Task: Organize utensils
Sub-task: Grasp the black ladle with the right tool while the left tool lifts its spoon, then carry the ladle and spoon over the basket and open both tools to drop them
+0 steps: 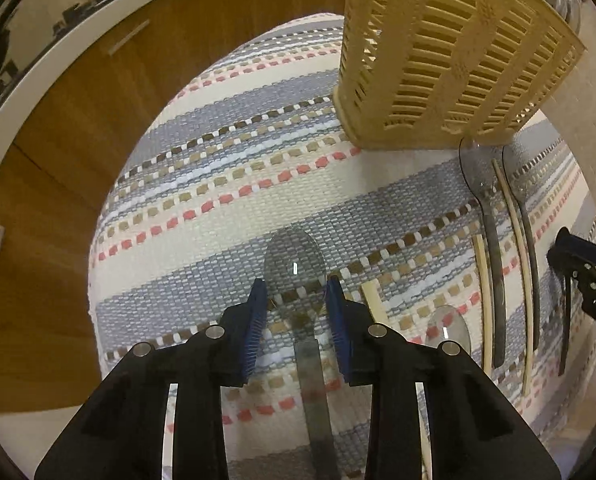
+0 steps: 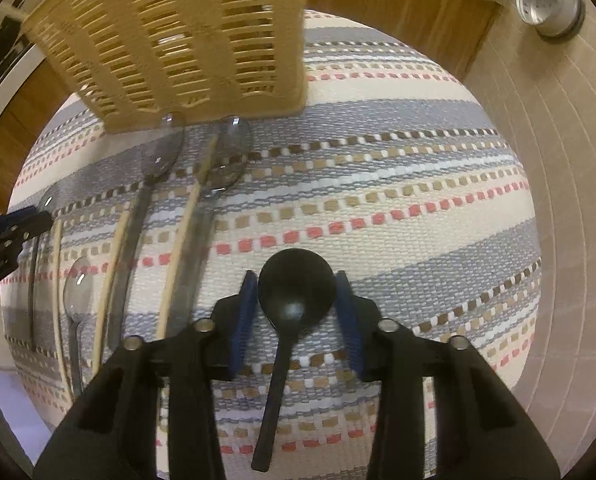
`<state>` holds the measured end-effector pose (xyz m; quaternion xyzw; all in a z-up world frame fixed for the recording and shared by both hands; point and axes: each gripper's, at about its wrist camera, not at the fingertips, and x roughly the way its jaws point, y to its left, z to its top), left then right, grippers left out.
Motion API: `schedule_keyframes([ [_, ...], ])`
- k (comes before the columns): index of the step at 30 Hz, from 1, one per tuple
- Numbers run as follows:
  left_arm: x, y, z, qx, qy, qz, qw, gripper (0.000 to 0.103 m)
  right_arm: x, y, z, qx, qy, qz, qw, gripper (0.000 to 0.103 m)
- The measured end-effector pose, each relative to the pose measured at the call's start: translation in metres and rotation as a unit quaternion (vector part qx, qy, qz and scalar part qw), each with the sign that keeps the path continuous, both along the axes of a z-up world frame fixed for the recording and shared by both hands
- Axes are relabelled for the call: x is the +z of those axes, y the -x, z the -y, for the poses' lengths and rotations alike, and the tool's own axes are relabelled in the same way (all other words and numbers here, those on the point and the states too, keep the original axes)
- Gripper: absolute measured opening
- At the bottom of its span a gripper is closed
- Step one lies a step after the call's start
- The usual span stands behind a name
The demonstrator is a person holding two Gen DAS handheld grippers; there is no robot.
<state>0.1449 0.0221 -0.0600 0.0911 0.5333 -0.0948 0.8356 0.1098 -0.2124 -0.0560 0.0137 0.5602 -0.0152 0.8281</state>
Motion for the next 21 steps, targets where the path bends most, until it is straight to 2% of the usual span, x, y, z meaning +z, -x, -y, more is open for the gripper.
schedule_keyframes([
  [2,0.002,0.004,-0.003,0.005,0.009,0.009,0.9999,0.028,0.002,0.002,-0.002,0.004,0.0,0.003,1.0,0.035],
  [6,0.016,0.026,-0.01,0.009,0.046,0.045,0.9979,0.028,0.008,0.011,0.006,0.007,-0.04,0.014,0.999,0.035],
  [11,0.04,0.051,-0.009,0.012,0.079,0.103,0.9915,0.028,0.027,0.029,0.016,0.012,-0.094,0.065,0.993,0.035],
  [17,0.075,0.067,-0.013,0.014,0.128,0.167,0.9776,0.028,0.055,0.054,0.022,0.014,-0.126,0.124,0.984,0.035],
  [21,0.099,0.065,-0.016,0.019,0.179,0.211,0.9609,0.028,0.082,0.059,0.038,0.014,-0.141,0.174,0.975,0.035],
])
